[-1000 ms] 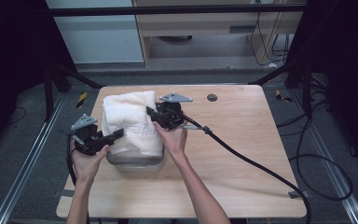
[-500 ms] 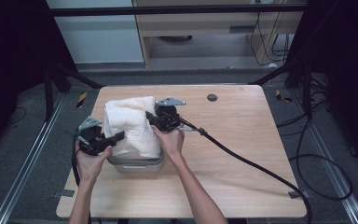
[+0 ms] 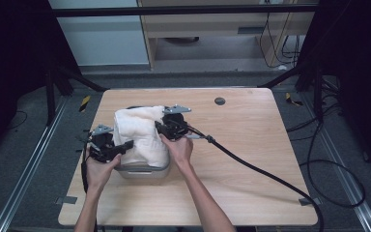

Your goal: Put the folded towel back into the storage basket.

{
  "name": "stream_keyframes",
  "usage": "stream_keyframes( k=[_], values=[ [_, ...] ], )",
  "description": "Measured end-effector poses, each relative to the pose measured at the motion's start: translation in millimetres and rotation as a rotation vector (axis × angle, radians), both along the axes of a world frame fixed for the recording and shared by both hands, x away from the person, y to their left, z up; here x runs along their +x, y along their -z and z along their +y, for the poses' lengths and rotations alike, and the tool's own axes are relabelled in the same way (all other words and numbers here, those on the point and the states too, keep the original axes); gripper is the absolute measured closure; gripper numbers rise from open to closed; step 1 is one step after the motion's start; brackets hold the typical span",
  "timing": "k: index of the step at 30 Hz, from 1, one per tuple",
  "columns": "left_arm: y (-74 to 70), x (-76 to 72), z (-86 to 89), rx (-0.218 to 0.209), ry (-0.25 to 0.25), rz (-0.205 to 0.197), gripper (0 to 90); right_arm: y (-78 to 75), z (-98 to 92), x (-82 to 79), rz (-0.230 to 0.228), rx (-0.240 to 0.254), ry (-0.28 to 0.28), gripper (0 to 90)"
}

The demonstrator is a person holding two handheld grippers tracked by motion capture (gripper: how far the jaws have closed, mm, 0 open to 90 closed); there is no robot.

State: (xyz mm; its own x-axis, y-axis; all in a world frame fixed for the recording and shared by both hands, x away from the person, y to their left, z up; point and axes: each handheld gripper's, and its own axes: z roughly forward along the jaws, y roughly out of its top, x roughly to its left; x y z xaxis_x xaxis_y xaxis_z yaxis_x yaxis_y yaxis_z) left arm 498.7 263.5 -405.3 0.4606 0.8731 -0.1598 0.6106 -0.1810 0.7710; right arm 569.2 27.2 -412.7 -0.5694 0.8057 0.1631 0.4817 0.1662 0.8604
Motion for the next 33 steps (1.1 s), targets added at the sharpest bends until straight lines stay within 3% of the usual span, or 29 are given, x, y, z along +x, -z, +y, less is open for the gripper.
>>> stream_keyframes(
  k=[10,13,17,19,20,21,23,24,26,27,33],
  values=[
    [12.8,7.1,-3.7,0.04,-0.001,0.044,63.4,11.7,0.2,-0.3,0.022,-0.043,0.008,64.9],
    [14.3,8.6,-3.8,0.058,-0.015,0.045,56.8,12.1,-0.2,-0.8,0.01,-0.057,0.013,61.5],
    [13.4,8.9,0.5,0.039,-0.039,0.04,47.7,10.6,-2.2,-1.5,-0.009,-0.053,0.014,60.2],
    [7.7,6.0,4.1,0.01,-0.046,0.014,46.3,3.6,-6.1,-3.4,-0.035,-0.019,0.006,58.9],
    [7.7,6.0,4.1,0.01,-0.046,0.014,45.4,3.6,-6.1,-3.4,-0.035,-0.019,0.006,58.9],
    [0.4,2.2,4.3,0.008,-0.049,-0.02,45.6,-2.5,-8.6,-4.8,-0.054,-0.012,0.002,58.1],
    [-7.0,-1.9,3.9,0.006,-0.052,-0.056,45.0,-8.6,-11.9,-7.0,-0.074,-0.007,0.004,57.1],
    [-7.0,-1.9,3.9,0.006,-0.052,-0.056,44.8,-8.6,-11.9,-7.0,-0.074,-0.007,0.004,57.1],
    [-16.8,-8.1,4.7,-0.001,-0.054,-0.106,44.4,-16.0,-18.2,-10.6,-0.095,0.004,0.002,55.2],
    [-16.8,-8.1,4.7,-0.001,-0.054,-0.106,44.0,-16.0,-18.2,-10.6,-0.095,0.004,0.002,55.2],
    [-33.9,-20.8,2.6,-0.031,-0.026,-0.202,37.5,-30.4,-43.1,-20.5,-0.146,0.015,0.01,42.2]
  ],
)
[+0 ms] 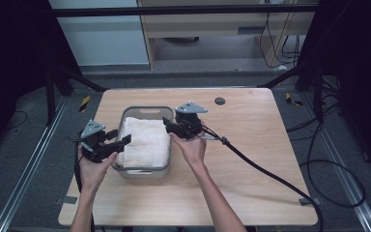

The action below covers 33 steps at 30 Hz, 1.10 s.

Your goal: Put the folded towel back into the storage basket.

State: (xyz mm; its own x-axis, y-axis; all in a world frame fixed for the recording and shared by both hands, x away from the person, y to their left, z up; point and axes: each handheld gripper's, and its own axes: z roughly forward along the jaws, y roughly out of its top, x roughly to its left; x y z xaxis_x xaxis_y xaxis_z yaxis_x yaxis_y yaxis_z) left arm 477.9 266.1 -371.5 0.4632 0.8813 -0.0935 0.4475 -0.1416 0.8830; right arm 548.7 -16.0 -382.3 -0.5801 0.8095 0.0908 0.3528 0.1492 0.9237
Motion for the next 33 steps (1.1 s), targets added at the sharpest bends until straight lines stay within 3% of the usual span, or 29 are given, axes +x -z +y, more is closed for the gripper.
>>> stream_keyframes(
  k=[3,9,10,14,15,16,18,19,20,22,24,25,26,30,33],
  values=[
    [-2.8,-2.6,-1.2,-0.006,0.006,-0.017,35.1,-4.6,-9.4,-3.6,-0.003,-0.003,-0.003,39.8],
    [0.8,-5.6,-3.4,0.0,0.02,-0.034,30.9,-16.7,-54.5,-20.4,-0.024,0.012,-0.003,30.3],
    [0.8,-5.6,-3.4,0.0,0.02,-0.034,30.2,-16.7,-54.5,-20.4,-0.024,0.012,-0.003,30.3],
    [9.5,-5.9,-1.9,-0.001,0.025,-0.033,28.6,-15.3,-91.4,-33.2,-0.056,0.006,-0.01,21.2],
    [9.5,-5.9,-1.9,-0.001,0.025,-0.033,28.5,-15.3,-91.4,-33.2,-0.056,0.006,-0.01,21.2],
    [11.1,-7.0,-0.6,0.006,0.023,-0.034,28.0,-12.1,-106.8,-38.5,-0.06,0.005,-0.006,19.1],
    [11.6,-7.6,0.1,0.007,0.023,-0.037,27.6,-10.1,-114.8,-41.2,-0.057,0.008,-0.004,17.9],
    [12.7,-8.5,2.2,0.003,0.023,-0.045,27.3,-5.0,-130.2,-46.3,-0.052,0.019,0.008,16.5],
    [12.7,-8.5,2.2,0.003,0.023,-0.045,27.2,-5.0,-130.2,-46.3,-0.052,0.019,0.008,16.5],
    [16.4,-10.8,4.8,-0.013,0.021,-0.052,27.2,4.0,-151.8,-54.1,-0.047,0.007,0.03,15.0],
    [19.8,-13.5,6.4,-0.002,0.02,-0.054,27.4,10.0,-166.0,-59.7,-0.044,0.019,0.046,14.8],
    [19.8,-13.5,6.4,-0.002,0.02,-0.054,27.7,10.0,-166.0,-59.7,-0.044,0.019,0.046,14.8],
    [23.4,-17.0,8.6,0.008,0.02,-0.047,28.0,15.1,-179.4,-65.3,-0.04,0.03,0.063,14.5],
    [28.2,-24.1,13.4,0.009,0.008,-0.045,29.0,23.8,-202.3,-76.1,-0.047,0.012,0.084,13.5],
    [32.7,-34.6,20.2,0.013,-0.019,-0.063,29.1,30.3,-216.8,-83.3,-0.05,0.0,0.096,12.8]
  ],
)
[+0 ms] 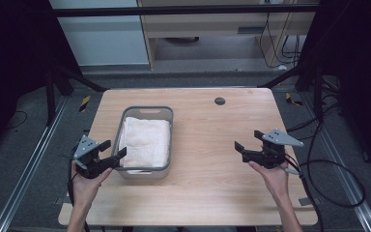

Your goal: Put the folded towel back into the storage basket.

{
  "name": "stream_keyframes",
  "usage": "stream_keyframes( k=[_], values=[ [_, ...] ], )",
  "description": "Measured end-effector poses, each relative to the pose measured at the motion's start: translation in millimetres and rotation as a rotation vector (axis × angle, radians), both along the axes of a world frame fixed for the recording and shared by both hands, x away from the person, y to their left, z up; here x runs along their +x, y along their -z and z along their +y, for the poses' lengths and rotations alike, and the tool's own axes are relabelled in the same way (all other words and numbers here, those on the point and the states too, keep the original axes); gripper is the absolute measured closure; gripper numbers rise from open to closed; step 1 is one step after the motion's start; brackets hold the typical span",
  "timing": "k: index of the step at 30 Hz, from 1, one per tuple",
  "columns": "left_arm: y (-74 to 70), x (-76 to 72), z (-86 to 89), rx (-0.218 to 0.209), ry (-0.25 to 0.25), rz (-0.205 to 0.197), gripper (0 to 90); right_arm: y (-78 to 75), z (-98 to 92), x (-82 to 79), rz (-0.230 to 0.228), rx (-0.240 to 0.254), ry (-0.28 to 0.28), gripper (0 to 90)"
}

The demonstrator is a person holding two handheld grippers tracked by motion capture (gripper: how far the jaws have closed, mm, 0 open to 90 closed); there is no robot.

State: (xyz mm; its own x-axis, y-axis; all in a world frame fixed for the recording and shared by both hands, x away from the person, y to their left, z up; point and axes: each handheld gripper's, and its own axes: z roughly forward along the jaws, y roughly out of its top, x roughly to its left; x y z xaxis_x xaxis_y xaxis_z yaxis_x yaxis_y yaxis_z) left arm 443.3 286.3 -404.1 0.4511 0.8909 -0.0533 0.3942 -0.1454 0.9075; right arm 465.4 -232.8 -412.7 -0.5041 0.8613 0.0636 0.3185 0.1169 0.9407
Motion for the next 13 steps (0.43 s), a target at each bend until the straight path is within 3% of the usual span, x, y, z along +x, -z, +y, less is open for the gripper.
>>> stream_keyframes(
  k=[7,10,13],
  values=[
    [6.9,-9.5,11.6,0.001,-0.035,-0.027,28.1,15.8,-27.0,-9.2,0.017,-0.017,0.039,12.6],
    [12.7,-13.3,17.1,0.02,-0.052,-0.04,27.9,20.5,-32.9,-10.1,0.019,-0.031,0.035,13.0],
    [18.4,-17.0,24.9,0.013,-0.071,-0.052,27.4,29.0,-40.1,-11.6,0.043,-0.051,0.043,13.3]
  ],
)
